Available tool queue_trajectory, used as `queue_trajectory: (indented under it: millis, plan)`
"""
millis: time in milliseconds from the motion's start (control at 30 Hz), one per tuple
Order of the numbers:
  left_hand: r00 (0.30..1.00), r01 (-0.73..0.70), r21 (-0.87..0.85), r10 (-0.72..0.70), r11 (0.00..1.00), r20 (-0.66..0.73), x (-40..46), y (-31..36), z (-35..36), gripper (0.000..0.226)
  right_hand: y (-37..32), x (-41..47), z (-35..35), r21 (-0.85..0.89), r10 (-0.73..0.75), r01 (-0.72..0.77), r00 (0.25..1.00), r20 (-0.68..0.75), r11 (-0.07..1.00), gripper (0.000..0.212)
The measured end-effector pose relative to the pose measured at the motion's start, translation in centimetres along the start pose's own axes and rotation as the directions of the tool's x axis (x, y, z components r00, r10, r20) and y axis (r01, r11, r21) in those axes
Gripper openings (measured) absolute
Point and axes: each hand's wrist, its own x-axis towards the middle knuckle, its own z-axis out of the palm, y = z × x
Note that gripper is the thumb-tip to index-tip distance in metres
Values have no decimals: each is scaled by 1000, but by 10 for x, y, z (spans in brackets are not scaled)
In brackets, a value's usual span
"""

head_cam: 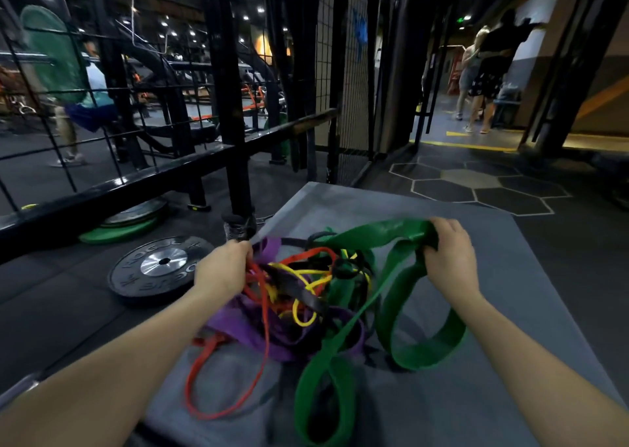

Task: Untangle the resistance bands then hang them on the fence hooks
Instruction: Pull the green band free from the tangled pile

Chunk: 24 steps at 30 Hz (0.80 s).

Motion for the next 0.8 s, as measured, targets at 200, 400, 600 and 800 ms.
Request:
queue_trajectory:
  millis: [200, 400, 600, 800]
  plan:
    - [988, -114, -219, 133, 969, 75, -15, 21, 4, 56, 38, -34, 7, -408, 44, 63, 968, 248, 911, 49]
    - [816, -415, -187, 455, 890, 356, -70, 49, 23, 60, 19, -59, 16, -199, -203, 306, 887, 415, 931, 57]
    - [772, -417, -120, 421, 901, 477, -97, 61, 30, 73, -19, -97, 19, 173, -404, 410, 586, 702, 896, 41]
    - [783, -363, -16, 315, 931, 536, -123, 71, 34, 32, -10, -109, 13, 46, -388, 529, 558, 734, 847, 30]
